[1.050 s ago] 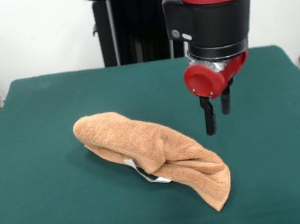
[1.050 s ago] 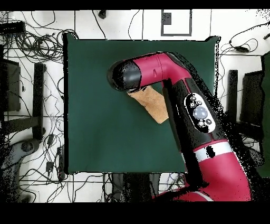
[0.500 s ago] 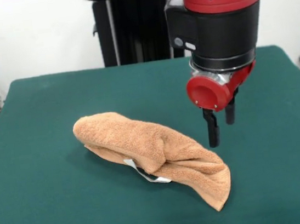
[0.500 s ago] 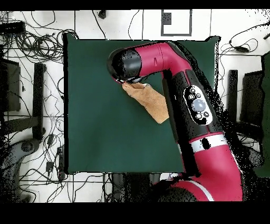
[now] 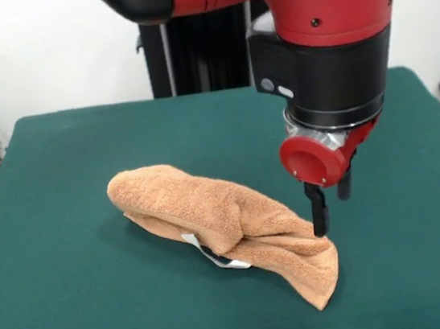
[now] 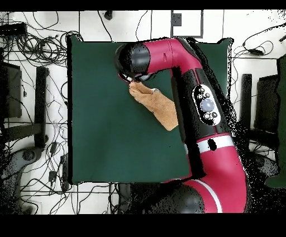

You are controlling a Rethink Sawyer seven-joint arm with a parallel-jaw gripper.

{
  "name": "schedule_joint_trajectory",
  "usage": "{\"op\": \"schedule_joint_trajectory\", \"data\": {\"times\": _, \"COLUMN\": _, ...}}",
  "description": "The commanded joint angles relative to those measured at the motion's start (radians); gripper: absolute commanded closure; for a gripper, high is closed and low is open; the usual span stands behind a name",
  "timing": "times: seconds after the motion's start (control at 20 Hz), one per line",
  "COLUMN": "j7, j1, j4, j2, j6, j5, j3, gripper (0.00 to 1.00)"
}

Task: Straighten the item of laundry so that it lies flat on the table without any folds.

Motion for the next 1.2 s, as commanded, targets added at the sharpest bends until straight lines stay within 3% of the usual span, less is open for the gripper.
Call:
{"op": "schedule_joint_trajectory", "data": {"times": 0.05, "j7": -0.350, "j1": 0.044, "j4": -0.120, "j2": 0.048, "j6": 0.140, "j5": -0.019, "j3": 0.058, "gripper": 0.00}}
{"op": "schedule_joint_trajectory", "data": {"times": 0.55, "j7": -0.389, "j1": 0.069, "j4": -0.270, "j2": 0.097, "j6": 0.234, "j5": -0.002, "j3": 0.071, "gripper": 0.00}}
{"op": "schedule_joint_trajectory", "data": {"times": 0.6, "j7": -0.360, "j1": 0.054, "j4": -0.187, "j2": 0.070, "j6": 0.177, "j5": 0.009, "j3": 0.063, "gripper": 0.00}}
{"op": "schedule_joint_trajectory", "data": {"times": 1.2, "j7": -0.362, "j1": 0.064, "j4": -0.218, "j2": 0.094, "j6": 0.159, "j5": 0.004, "j3": 0.056, "gripper": 0.00}}
